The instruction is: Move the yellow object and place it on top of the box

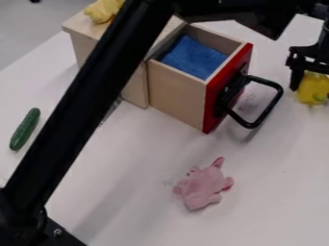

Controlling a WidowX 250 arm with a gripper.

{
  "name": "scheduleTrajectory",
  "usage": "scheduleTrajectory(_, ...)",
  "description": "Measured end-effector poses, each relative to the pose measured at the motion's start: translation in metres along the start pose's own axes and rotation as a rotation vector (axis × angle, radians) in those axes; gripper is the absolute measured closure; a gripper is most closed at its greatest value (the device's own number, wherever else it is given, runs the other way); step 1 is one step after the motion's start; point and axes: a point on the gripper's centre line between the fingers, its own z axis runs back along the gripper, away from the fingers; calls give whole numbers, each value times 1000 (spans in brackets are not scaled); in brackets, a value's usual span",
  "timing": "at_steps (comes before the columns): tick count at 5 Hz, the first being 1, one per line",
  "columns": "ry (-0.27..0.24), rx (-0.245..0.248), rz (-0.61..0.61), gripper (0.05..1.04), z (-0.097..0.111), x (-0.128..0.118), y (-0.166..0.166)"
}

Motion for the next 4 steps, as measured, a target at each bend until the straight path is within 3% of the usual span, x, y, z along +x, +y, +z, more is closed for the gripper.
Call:
scheduleTrajectory(1,-36,-28,-127,183,30,14,3)
scheduleTrajectory(2,-136,-77,-152,183,96,29,32)
scheduleTrajectory(3,-207,-123,-143,183,135,37,76)
scheduleTrajectory(4,-218,-103,-195,183,167,33,123)
